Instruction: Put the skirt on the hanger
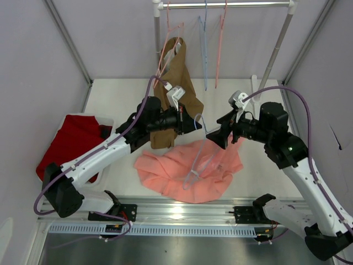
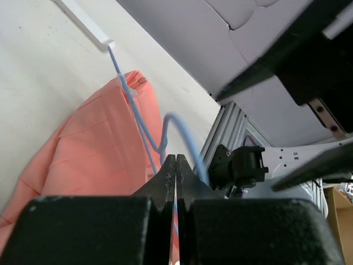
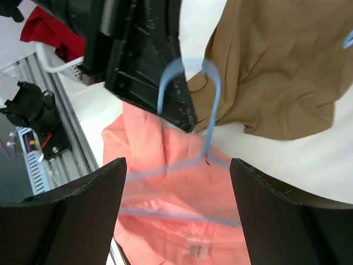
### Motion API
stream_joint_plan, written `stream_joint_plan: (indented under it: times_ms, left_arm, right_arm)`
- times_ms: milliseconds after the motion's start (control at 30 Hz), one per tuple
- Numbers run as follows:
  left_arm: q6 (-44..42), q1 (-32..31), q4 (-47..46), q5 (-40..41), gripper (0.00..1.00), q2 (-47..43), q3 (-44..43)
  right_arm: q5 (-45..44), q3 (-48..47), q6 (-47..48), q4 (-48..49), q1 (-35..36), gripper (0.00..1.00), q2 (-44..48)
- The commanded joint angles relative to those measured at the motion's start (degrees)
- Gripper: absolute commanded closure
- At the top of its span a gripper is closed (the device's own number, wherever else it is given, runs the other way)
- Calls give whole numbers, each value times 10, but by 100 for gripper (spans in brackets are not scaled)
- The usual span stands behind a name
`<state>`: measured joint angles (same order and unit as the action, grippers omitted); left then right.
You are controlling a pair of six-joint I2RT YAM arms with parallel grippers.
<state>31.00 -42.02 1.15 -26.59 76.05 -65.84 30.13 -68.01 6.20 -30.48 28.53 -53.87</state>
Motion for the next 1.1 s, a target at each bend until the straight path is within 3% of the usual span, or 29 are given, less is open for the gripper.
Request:
stream_joint_plan:
  times_ms: [0,233,433,567,667,833,1067]
  left_arm:
    - [-2,5,-46,-25,100,-23,19]
    - [-6,5,-47,-25,100,-16,49]
    - [-11,2,-31,0,100,-8,83]
    - [9,-2,-25,33,76,-41,130]
    - [49,-11,-40,55,71,-77,181]
    - [56,-123,-15,113,57,-59,210]
    - [125,-204,-48,165,57,14,201]
  right_arm:
    - [105,-12,20,23,-36,18,-43]
    - [87,5,23,57,-37,20,-118]
    - [-27,35,-29,82,-33,20,-135]
    - [-47,-1,-29,16,-37,22,-147]
    - [-75,-11,-55,-26,-48,25,-170]
    - [-107,25,-82,-27,-23,27,-169]
    - [-131,24,-88,-43,-14,26,-157]
